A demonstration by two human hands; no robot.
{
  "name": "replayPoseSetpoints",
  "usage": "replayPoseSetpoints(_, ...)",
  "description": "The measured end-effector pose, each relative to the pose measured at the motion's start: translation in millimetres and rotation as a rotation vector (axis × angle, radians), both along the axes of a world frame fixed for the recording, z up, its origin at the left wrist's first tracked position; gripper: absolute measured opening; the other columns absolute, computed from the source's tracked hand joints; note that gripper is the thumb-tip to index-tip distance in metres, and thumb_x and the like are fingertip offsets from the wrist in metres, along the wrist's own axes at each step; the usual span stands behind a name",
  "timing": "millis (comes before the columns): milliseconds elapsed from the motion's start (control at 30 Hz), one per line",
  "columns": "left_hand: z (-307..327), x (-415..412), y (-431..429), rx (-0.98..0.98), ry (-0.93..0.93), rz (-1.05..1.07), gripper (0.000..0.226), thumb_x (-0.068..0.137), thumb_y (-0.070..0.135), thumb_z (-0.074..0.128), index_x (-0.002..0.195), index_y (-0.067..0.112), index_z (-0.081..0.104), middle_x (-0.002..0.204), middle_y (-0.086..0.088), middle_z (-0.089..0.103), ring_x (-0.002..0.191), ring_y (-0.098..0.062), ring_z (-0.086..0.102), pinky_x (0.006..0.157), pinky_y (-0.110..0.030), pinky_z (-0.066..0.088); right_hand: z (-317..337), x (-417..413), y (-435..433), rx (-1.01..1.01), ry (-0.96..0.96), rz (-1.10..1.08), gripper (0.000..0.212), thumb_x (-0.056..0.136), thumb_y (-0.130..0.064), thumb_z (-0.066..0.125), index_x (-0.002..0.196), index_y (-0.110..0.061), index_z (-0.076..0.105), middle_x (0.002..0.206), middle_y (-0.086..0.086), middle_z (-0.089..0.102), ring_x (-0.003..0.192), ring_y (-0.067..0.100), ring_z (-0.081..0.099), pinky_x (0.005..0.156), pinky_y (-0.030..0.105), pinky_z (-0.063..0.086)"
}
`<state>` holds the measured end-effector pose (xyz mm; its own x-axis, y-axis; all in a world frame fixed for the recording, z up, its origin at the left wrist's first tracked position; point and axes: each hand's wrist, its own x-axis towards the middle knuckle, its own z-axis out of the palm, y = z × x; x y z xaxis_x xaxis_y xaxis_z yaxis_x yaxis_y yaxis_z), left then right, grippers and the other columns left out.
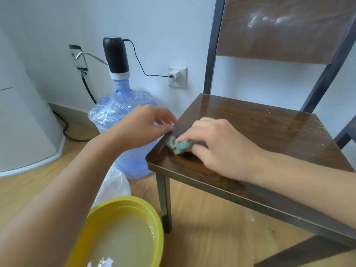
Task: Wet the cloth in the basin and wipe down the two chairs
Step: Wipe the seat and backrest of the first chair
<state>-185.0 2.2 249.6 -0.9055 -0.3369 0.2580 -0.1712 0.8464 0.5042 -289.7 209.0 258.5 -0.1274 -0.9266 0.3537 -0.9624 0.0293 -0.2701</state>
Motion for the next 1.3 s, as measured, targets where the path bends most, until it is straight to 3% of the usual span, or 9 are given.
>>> replayPoseSetpoints(67, -1.1, -3.3, 4.0, -0.029, 0.023, -0.008, 0.019, 0.092, 0.027, 0.065, 0.105, 0.034, 0.075, 0.100, 0.018, 0.074, 0.099, 0.001, 0.065, 0.085, -0.019, 0.049, -6.0, -5.7, -3.3, 0.019, 0.002, -0.054, 0.032, 0.090, -0.008, 0.065, 0.118, -0.018, 0.076, 0.104, 0.005, 0.073, 0.103, 0.024, 0.061, 0.093, 0.046, 0.051)
replayPoseSetpoints(333, -2.2, -15.1, 33.1, -0.234, -0.020, -0.145, 0.021, 0.092, 0.034, 0.062, 0.110, 0.040, 0.071, 0.111, 0.016, 0.064, 0.108, -0.007, 0.054, 0.094, -0.024, 0.039, -9.3, -21.6, 70.9, 0.112, 0.028, 0.065, 0.034, 0.094, -0.004, 0.066, 0.123, -0.018, 0.073, 0.108, 0.000, 0.072, 0.101, 0.015, 0.059, 0.088, 0.028, 0.051)
replayPoseSetpoints(467, -2.8, -21.7, 49.1, -0.230, -0.010, -0.202, 0.022, 0.086, 0.054, 0.059, 0.106, 0.049, 0.067, 0.110, 0.026, 0.063, 0.108, -0.003, 0.057, 0.095, -0.032, 0.047, -15.4, -90.3, 121.0, 0.083, 0.062, -0.222, 0.031, 0.095, -0.007, 0.068, 0.123, -0.019, 0.074, 0.108, -0.004, 0.074, 0.102, 0.013, 0.062, 0.092, 0.030, 0.053)
replayPoseSetpoints(567, -4.3, -35.2, 63.4, -0.221, 0.002, -0.230, 0.049, 0.079, 0.085, 0.030, 0.105, 0.057, 0.061, 0.109, 0.036, 0.059, 0.105, 0.005, 0.055, 0.090, -0.029, 0.047, -10.8, -157.9, 161.7, 0.051, 0.082, -0.558, 0.027, 0.096, -0.015, 0.070, 0.122, -0.019, 0.075, 0.107, -0.001, 0.074, 0.099, 0.016, 0.064, 0.093, 0.042, 0.055)
replayPoseSetpoints(700, -5.0, -54.1, 86.6, -0.234, -0.019, -0.267, 0.052, 0.075, 0.090, 0.018, 0.104, 0.066, 0.054, 0.110, 0.036, 0.057, 0.105, 0.002, 0.053, 0.091, -0.035, 0.051, 3.1, -197.8, 174.7, 0.057, -0.025, -0.753, 0.025, 0.097, -0.020, 0.069, 0.121, -0.017, 0.075, 0.115, 0.002, 0.075, 0.102, 0.014, 0.064, 0.095, 0.040, 0.056)
replayPoseSetpoints(867, -10.7, -67.4, 105.0, -0.282, -0.052, -0.301, 0.048, 0.079, 0.083, 0.033, 0.114, 0.060, 0.056, 0.112, 0.034, 0.051, 0.108, 0.000, 0.046, 0.094, -0.036, 0.043, -8.0, -138.7, 185.7, 0.041, 0.058, -0.560, 0.028, 0.093, -0.013, 0.074, 0.120, -0.020, 0.076, 0.099, -0.001, 0.074, 0.091, 0.016, 0.063, 0.084, 0.040, 0.055)
replayPoseSetpoints(1033, -12.6, -67.7, 123.4, -0.294, -0.087, -0.322, 0.048, 0.082, 0.075, 0.037, 0.121, 0.055, 0.056, 0.119, 0.029, 0.048, 0.118, 0.000, 0.041, 0.098, -0.032, 0.033, -10.9, -65.6, 216.3, 0.062, 0.021, -0.324, 0.037, 0.089, -0.003, 0.074, 0.120, -0.023, 0.076, 0.097, -0.008, 0.071, 0.092, 0.007, 0.060, 0.077, 0.018, 0.051)
replayPoseSetpoints(1167, -12.5, -58.2, 131.0, -0.286, -0.074, -0.362, 0.056, 0.077, 0.080, 0.030, 0.120, 0.056, 0.055, 0.119, 0.031, 0.047, 0.115, 0.001, 0.041, 0.099, -0.033, 0.035, 14.2, -44.3, 239.6, 0.246, 0.056, -0.118, 0.034, 0.093, -0.009, 0.064, 0.121, -0.024, 0.075, 0.101, -0.008, 0.071, 0.094, 0.006, 0.061, 0.079, 0.014, 0.049)
replayPoseSetpoints(1300, -9.8, -54.2, 129.3, -0.291, -0.055, -0.355, 0.055, 0.076, 0.081, 0.033, 0.119, 0.056, 0.057, 0.117, 0.031, 0.048, 0.114, 0.000, 0.042, 0.097, -0.034, 0.036, 31.0, -99.1, 213.9, 0.097, 0.069, -0.328, 0.029, 0.092, -0.009, 0.071, 0.118, -0.021, 0.076, 0.093, -0.019, 0.067, 0.085, -0.003, 0.062, 0.076, 0.015, 0.051)
